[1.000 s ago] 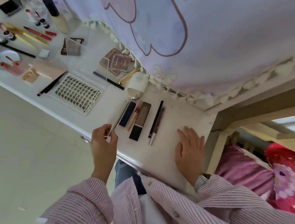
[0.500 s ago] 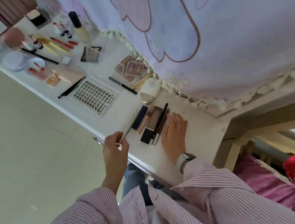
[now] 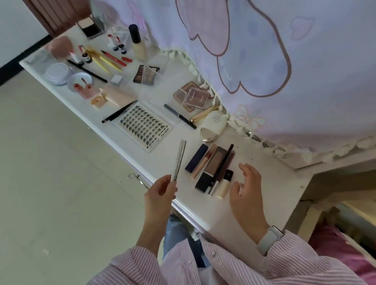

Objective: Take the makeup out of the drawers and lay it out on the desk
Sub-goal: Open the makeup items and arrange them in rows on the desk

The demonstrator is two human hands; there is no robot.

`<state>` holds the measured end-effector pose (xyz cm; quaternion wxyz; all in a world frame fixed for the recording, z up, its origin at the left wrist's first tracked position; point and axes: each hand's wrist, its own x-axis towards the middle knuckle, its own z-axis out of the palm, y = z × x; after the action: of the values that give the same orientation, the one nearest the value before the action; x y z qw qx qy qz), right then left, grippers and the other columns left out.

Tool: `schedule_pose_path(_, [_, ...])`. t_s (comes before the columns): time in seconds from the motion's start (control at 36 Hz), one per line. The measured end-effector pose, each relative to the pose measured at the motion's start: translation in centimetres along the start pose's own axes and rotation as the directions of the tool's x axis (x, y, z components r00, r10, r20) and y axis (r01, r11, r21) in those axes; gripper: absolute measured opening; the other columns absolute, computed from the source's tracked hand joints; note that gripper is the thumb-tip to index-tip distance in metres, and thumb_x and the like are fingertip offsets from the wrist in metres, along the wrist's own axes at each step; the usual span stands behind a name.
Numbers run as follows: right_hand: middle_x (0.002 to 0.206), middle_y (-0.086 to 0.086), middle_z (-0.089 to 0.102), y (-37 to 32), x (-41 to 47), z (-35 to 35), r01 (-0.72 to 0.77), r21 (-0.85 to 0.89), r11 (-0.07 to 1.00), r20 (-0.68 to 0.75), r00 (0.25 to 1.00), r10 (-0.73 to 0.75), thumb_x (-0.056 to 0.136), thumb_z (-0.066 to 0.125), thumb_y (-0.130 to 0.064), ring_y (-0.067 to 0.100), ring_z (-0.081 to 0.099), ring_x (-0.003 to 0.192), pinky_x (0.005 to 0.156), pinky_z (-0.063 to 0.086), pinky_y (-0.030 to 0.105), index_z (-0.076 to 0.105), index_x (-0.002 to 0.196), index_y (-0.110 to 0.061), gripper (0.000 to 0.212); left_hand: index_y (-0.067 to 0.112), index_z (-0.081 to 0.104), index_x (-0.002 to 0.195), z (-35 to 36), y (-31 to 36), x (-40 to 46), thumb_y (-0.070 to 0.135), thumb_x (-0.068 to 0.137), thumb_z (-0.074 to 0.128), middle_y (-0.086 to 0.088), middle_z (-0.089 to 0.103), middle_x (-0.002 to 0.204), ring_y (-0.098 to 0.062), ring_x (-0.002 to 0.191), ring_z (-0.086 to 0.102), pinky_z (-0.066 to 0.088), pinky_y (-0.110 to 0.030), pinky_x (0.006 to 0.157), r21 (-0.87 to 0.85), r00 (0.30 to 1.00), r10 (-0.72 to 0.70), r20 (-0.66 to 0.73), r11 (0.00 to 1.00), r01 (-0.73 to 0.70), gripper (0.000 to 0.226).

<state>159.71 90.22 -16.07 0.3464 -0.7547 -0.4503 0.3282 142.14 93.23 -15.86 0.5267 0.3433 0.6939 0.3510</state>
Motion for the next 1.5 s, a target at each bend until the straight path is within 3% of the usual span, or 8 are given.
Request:
schedule_pose_path(0.17, [0.068, -0.013, 0.057, -6.3, 1.7, -0.1, 0.049, 0.165, 0.985, 0.219, 0.972, -0.085, 0.097, 0.043, -0.019, -0.003, 0.051, 0.063, 0.061, 0.041, 0.010, 0.041, 0.128, -0.021, 0.032, 0.028, 0.063, 0.090, -0.8, 1.2, -0.8, 0.007, 0.091, 0.055, 0.001, 0.069, 0.085, 0.001, 0.065, 0.060, 0.051, -0.014, 0.067, 0.016, 0.985, 0.130, 0.114, 0.991, -0.132, 0.022])
schedule_pose_path(0.39, [0.060, -0.002, 0.048, -10.9, 5.1, 0.9, -0.092, 0.094, 0.991, 0.480, 0.877, 0.036, 0.098, 0.041, -0.019, -0.002, 0.045, 0.030, 0.037, 0.032, 0.008, 0.059, 0.088, -0.001, 0.027, 0.025, 0.060, 0.092, -2.8, 2.6, -1.4, 0.010, 0.094, 0.051, 0.000, 0.062, 0.074, -0.003, 0.060, 0.054, 0.046, -0.015, 0.060, 0.074, 0.948, 0.298, 0.110, 0.949, -0.307, 0.018])
schedule_pose_path(0.53, [0.061, 0.000, 0.046, -11.6, 5.2, 1.6, -0.050, 0.127, 0.991, 0.477, 0.879, -0.017, 0.097, 0.038, -0.013, -0.002, 0.043, 0.033, 0.035, 0.032, 0.009, 0.056, 0.085, -0.006, 0.023, 0.013, 0.060, 0.079, -3.3, 2.4, -0.6, 0.038, 0.090, 0.041, 0.006, 0.055, 0.062, -0.005, 0.050, 0.040, 0.026, -0.008, 0.048, 0.626, 0.711, 0.692, 0.124, 0.502, -0.597, 0.033])
schedule_pose_path(0.72, [0.063, -0.007, 0.038, -12.5, 5.9, 2.3, 0.286, 0.200, 0.937, 0.486, 0.801, -0.349, 0.099, 0.035, -0.015, 0.002, 0.036, 0.047, 0.045, 0.035, 0.013, 0.043, 0.120, -0.022, 0.024, 0.028, 0.043, 0.066, -3.4, 3.0, 0.2, 0.039, 0.098, 0.034, 0.006, 0.040, 0.056, -0.008, 0.049, 0.035, 0.032, -0.024, 0.053, 0.304, 0.912, 0.408, 0.048, 0.863, -0.402, 0.035])
schedule_pose_path(0.86, [0.101, -0.012, 0.055, -12.9, 7.7, 2.5, 0.274, 0.143, 0.951, 0.679, 0.672, -0.296, 0.096, 0.044, -0.017, 0.001, 0.053, 0.071, 0.065, 0.040, 0.017, 0.052, 0.111, -0.034, 0.024, 0.028, 0.044, 0.068, -5.0, 3.0, 0.6, 0.043, 0.088, 0.032, 0.009, 0.041, 0.055, -0.003, 0.052, 0.043, 0.033, -0.015, 0.051, 0.293, 0.908, 0.418, 0.041, 0.864, -0.411, 0.028])
schedule_pose_path(1.0, [0.057, -0.004, 0.050, -14.2, 7.8, 3.6, 0.328, 0.026, 0.944, 0.642, 0.719, -0.267, 0.097, 0.041, -0.031, 0.008, 0.045, 0.049, 0.051, 0.036, 0.017, 0.061, 0.090, -0.017, 0.026, 0.036, 0.044, 0.074, -5.5, 2.2, 1.3, 0.055, 0.089, 0.033, 0.010, 0.042, 0.054, -0.004, 0.053, 0.046, 0.033, -0.015, 0.050, 0.340, 0.888, 0.457, 0.049, 0.829, -0.445, 0.027])
schedule_pose_path(1.14, [0.088, -0.014, 0.056, -14.1, 8.6, 4.1, 0.273, 0.090, 0.958, 0.731, 0.635, -0.250, 0.094, 0.047, -0.016, 0.013, 0.048, 0.064, 0.061, 0.042, 0.024, 0.053, 0.113, -0.030, 0.024, 0.035, 0.042, 0.081, -5.6, 2.0, 1.8, 0.038, 0.095, 0.034, 0.010, 0.043, 0.061, -0.005, 0.053, 0.042, 0.032, -0.015, 0.052, 0.317, 0.904, 0.427, 0.021, 0.854, -0.411, 0.016])
schedule_pose_path(1.5, [0.059, -0.011, 0.043, -13.7, 10.2, 5.2, 0.338, -0.007, 0.941, 0.700, 0.674, -0.237, 0.094, 0.049, -0.022, -0.001, 0.038, 0.041, 0.043, 0.031, 0.010, 0.061, 0.102, -0.015, 0.016, 0.020, 0.070, 0.100, -4.2, 1.3, 4.5, 0.036, 0.078, 0.062, 0.009, 0.064, 0.077, -0.008, 0.069, 0.053, 0.037, -0.016, 0.068, 0.492, 0.860, 0.505, 0.079, 0.730, -0.474, 0.029])
